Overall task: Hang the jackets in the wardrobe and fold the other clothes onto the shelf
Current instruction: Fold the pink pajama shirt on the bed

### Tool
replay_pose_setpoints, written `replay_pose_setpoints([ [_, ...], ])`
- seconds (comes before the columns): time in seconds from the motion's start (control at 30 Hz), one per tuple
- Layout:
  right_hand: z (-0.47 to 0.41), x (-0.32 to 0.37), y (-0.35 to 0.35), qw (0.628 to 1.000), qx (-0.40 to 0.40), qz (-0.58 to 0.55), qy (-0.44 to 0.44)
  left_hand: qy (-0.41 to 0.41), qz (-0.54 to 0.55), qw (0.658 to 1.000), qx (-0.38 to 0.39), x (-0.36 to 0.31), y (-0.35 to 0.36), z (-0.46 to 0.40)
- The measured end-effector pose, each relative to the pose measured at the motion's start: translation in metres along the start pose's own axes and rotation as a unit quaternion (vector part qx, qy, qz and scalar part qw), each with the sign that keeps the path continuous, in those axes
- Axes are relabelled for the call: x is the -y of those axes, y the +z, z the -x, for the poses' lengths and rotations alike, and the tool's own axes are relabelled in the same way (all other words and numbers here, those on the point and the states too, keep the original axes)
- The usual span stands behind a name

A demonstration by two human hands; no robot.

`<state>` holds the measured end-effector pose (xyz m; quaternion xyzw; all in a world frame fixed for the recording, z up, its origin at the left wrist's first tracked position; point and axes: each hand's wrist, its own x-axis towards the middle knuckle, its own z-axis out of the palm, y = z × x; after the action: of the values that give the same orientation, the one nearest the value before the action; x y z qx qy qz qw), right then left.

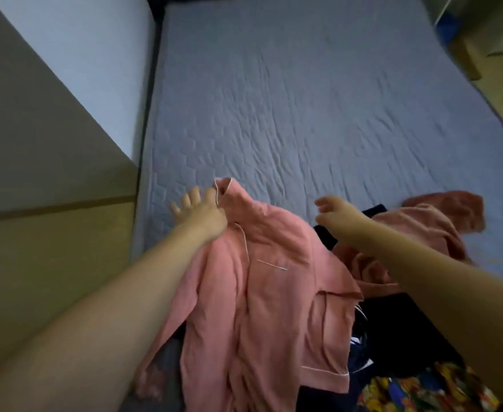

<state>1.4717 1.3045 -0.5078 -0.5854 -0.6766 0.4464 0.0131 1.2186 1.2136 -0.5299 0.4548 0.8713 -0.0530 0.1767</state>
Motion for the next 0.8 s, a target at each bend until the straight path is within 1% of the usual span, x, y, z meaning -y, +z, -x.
replay_pose_setpoints([
  [0.1,-0.008,-0.128,0.021,0.994,0.055,-0.003,0.095,0.068,0.0,0.994,0.081,-0.027,0.101,0.021],
  [0.13,-0.006,-0.159,0.027,0.99,0.068,0.019,0.119,0.092,0.008,0.991,0.101,-0.036,0.127,0.027],
  [0.2,-0.005,-0.208,0.041,0.981,0.086,0.093,0.149,0.133,0.028,0.983,0.123,-0.057,0.165,0.034],
  [0.27,-0.001,-0.237,0.059,0.963,0.093,0.182,0.175,0.179,0.035,0.975,0.128,-0.079,0.188,0.034],
  [0.33,0.001,-0.252,0.078,0.962,0.066,0.174,0.2,0.227,0.031,0.965,0.128,-0.104,0.205,0.032],
  [0.4,0.002,-0.257,0.095,0.973,0.015,0.115,0.199,0.278,0.005,0.954,0.113,-0.129,0.218,0.029],
  [0.47,0.006,-0.26,0.109,0.984,-0.062,0.018,0.164,0.319,-0.047,0.941,0.108,-0.153,0.232,0.031],
  [0.53,0.018,-0.26,0.123,0.977,-0.154,-0.084,0.125,0.347,-0.118,0.924,0.109,-0.171,0.246,0.035],
  [0.57,0.024,-0.262,0.13,0.972,-0.18,-0.099,0.112,0.352,-0.153,0.918,0.103,-0.177,0.251,0.037],
  [0.6,0.03,-0.264,0.138,0.974,-0.18,-0.083,0.109,0.35,-0.17,0.917,0.092,-0.18,0.253,0.036],
  [0.63,0.034,-0.266,0.145,0.98,-0.157,-0.039,0.115,0.336,-0.15,0.927,0.079,-0.18,0.254,0.033],
  [0.67,0.036,-0.269,0.15,0.983,-0.127,0.017,0.129,0.305,-0.084,0.946,0.067,-0.18,0.252,0.031],
  [0.7,0.037,-0.271,0.154,0.982,-0.107,0.074,0.138,0.263,0.017,0.963,0.056,-0.178,0.247,0.028],
  [0.73,0.036,-0.27,0.155,0.979,-0.094,0.12,0.133,0.222,0.118,0.966,0.057,-0.174,0.241,0.026],
  [0.77,0.035,-0.266,0.155,0.978,-0.084,0.152,0.117,0.193,0.2,0.959,0.058,-0.169,0.233,0.026],
  [0.8,0.033,-0.262,0.156,0.978,-0.076,0.171,0.092,0.178,0.26,0.947,0.058,-0.164,0.225,0.028],
])
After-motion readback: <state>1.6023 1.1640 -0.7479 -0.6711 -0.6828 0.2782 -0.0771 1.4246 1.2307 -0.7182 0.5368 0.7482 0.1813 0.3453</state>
